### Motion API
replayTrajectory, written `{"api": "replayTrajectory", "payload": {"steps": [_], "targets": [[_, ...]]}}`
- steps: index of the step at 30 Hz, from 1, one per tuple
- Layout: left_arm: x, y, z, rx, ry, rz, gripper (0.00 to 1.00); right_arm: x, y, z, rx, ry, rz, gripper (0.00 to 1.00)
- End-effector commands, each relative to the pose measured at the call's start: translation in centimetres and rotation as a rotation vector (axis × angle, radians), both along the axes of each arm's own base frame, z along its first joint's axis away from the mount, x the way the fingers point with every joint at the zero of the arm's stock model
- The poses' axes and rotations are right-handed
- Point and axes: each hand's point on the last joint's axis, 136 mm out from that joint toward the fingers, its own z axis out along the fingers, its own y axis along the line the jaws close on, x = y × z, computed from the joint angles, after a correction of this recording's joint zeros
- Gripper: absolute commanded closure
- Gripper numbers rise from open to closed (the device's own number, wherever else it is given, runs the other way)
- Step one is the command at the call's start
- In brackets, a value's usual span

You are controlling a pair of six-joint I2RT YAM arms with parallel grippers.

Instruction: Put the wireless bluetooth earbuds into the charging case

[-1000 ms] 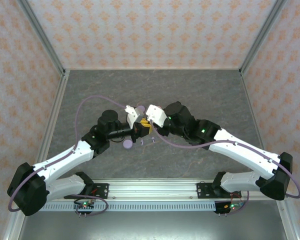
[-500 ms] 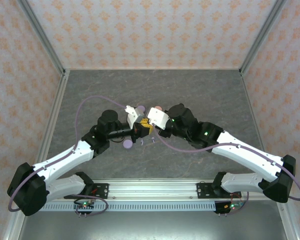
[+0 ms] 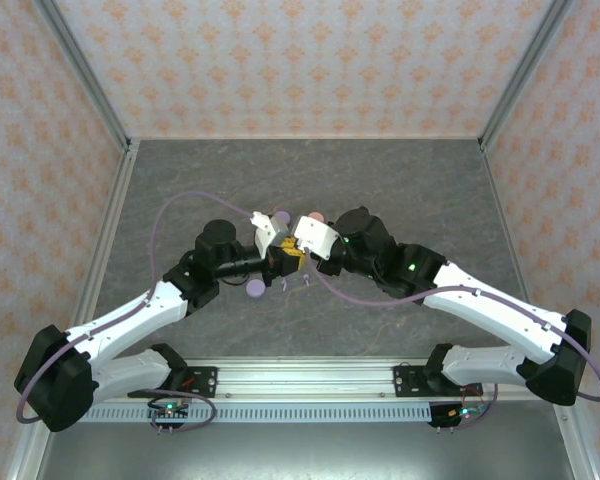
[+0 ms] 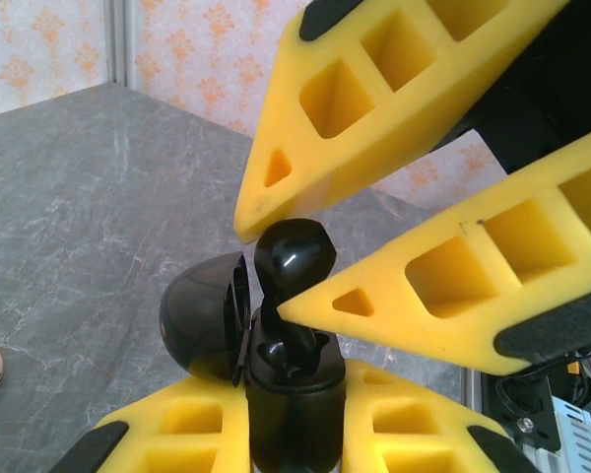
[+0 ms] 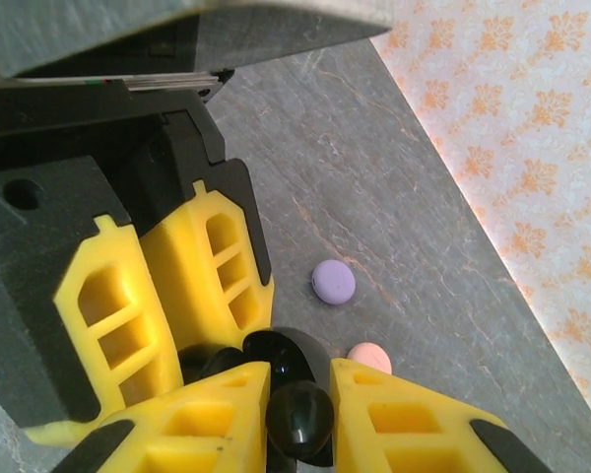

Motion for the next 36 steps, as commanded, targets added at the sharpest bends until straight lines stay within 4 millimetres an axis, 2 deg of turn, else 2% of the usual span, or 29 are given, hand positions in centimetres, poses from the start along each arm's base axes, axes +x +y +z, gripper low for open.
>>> {"api": "replayTrajectory", "payload": {"steps": [1, 7, 18, 27, 36], "targets": [[0.1, -0.4, 4.2, -0.089, -0.125, -0.005, 1.00, -1.7, 0.3, -2.0, -0.038, 0.089, 0.065, 0.77], [0.1, -0.2, 4.2, -0.096, -0.129, 0.000, 1.00, -1.6, 0.4, -2.1, -0.045, 0.099, 0.058, 0.75], [0.1, -0.2, 3.8, -0.093, -0.122, 0.002, 1.00, -1.1, 0.5, -0.8, -0.002, 0.101, 0.045, 0.60], [0.4, -0.1, 3.2, -0.092, -0.115, 0.023, 1.00, -1.4, 0.5, 2.9, 0.161, 0.160, 0.064, 0.38], [0.8, 0.0, 2.7, -0.087, -0.111, 0.041, 1.00, -0.7, -0.7, 6.6, 0.364, 0.242, 0.015, 0.18]]}}
